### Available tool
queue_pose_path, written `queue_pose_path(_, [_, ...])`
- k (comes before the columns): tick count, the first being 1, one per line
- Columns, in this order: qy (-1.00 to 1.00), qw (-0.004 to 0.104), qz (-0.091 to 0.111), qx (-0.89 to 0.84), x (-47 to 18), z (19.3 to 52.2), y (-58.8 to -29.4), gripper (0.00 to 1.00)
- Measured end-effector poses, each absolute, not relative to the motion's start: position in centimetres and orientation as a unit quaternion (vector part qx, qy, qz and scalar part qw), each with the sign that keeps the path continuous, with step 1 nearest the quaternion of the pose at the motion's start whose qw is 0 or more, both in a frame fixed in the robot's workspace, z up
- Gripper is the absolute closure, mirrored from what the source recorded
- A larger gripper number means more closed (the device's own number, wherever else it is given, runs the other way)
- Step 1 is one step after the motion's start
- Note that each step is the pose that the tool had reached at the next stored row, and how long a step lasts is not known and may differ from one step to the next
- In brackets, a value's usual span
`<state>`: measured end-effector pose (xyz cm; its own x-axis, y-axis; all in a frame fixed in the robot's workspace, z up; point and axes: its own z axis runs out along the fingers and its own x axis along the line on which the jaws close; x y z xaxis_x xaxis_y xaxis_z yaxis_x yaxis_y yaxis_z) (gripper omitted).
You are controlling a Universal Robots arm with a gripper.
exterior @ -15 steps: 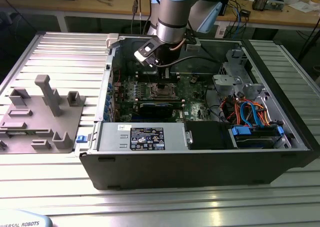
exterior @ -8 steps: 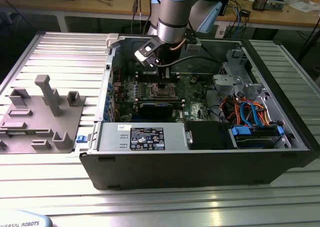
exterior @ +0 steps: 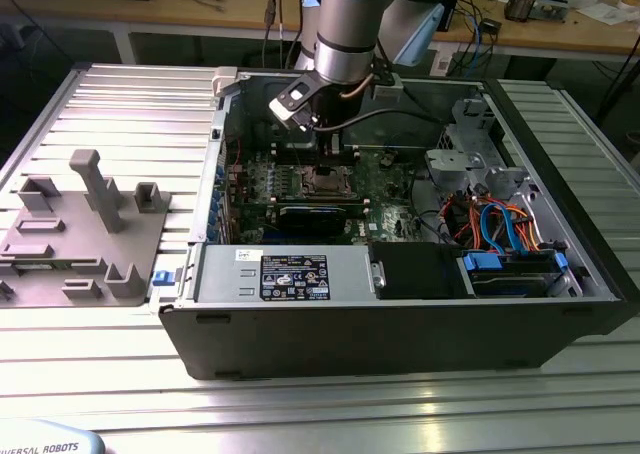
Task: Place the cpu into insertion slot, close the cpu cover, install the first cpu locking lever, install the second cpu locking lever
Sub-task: 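Close the cpu cover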
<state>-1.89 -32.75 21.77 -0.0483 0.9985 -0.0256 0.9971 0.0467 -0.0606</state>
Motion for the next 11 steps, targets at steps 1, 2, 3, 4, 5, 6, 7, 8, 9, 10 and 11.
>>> queue_pose_path(1, [-0.723,0.012,0.031,-0.69,-1.89,21.79,-32.75,0.89])
queue_pose_path(2, [-0.723,0.012,0.031,-0.69,-1.89,21.84,-32.75,0.89])
queue_pose_path(3, [-0.723,0.012,0.031,-0.69,-1.89,21.86,-32.75,0.89])
queue_pose_path(4, [-0.723,0.012,0.031,-0.69,-1.89,21.93,-32.75,0.89])
queue_pose_path(5, [-0.723,0.012,0.031,-0.69,-1.89,21.97,-32.75,0.89])
queue_pose_path(6, [-0.723,0.012,0.031,-0.69,-1.89,22.02,-32.76,0.89])
queue_pose_path(7, [-0.723,0.012,0.031,-0.69,-1.89,22.05,-32.75,0.89])
queue_pose_path(8, [-0.723,0.012,0.031,-0.69,-1.89,22.09,-32.75,0.89])
queue_pose_path(9, [-0.723,0.012,0.031,-0.69,-1.89,22.14,-32.75,0.89])
queue_pose_path(10, [-0.723,0.012,0.031,-0.69,-1.89,22.17,-32.75,0.89])
queue_pose_path(11, [-0.723,0.012,0.031,-0.69,-1.89,22.22,-32.75,0.89])
